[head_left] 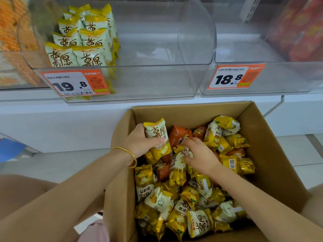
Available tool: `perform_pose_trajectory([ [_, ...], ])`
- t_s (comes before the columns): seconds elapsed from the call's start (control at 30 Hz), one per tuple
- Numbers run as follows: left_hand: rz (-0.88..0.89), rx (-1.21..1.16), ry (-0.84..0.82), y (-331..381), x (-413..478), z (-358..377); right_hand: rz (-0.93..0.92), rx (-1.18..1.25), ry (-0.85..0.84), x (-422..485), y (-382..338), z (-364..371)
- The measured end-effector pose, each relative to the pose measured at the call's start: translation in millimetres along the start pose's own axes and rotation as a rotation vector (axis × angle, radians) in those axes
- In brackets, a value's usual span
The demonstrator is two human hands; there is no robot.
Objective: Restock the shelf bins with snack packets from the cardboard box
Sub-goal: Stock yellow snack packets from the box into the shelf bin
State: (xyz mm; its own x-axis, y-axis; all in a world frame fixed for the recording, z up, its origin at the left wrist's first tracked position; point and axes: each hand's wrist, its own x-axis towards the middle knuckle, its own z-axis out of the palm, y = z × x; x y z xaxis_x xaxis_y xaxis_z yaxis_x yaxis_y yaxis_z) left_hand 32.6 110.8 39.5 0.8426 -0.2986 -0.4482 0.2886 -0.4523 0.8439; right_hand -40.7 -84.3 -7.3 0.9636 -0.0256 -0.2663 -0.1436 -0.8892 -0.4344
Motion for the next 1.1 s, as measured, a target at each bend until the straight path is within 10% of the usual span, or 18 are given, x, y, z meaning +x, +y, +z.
perform_pose_trajectory([
  [0.17,-0.005,0.009,-0.036,-1.3,-0.6,2.9,0.009,-0.295,-0.319,15.9,-9.4,26.6],
  [0.67,0.067,0.040,0.001,6.1,-4.4,0.9,0.144,0.286,-0.211,-8.2,4.0,-38.6],
  [0.8,0.179,0.045,0.008,15.5,-11.6,-1.1,-0.011,0.832,-0.244,-33.7,-9.6,-97.1],
  [1.1,0.395,-0.109,-0.107,56.8,-51.0,-17.2,-0.411,0.561,-0.124,-32.1,-67.4,-149.2],
])
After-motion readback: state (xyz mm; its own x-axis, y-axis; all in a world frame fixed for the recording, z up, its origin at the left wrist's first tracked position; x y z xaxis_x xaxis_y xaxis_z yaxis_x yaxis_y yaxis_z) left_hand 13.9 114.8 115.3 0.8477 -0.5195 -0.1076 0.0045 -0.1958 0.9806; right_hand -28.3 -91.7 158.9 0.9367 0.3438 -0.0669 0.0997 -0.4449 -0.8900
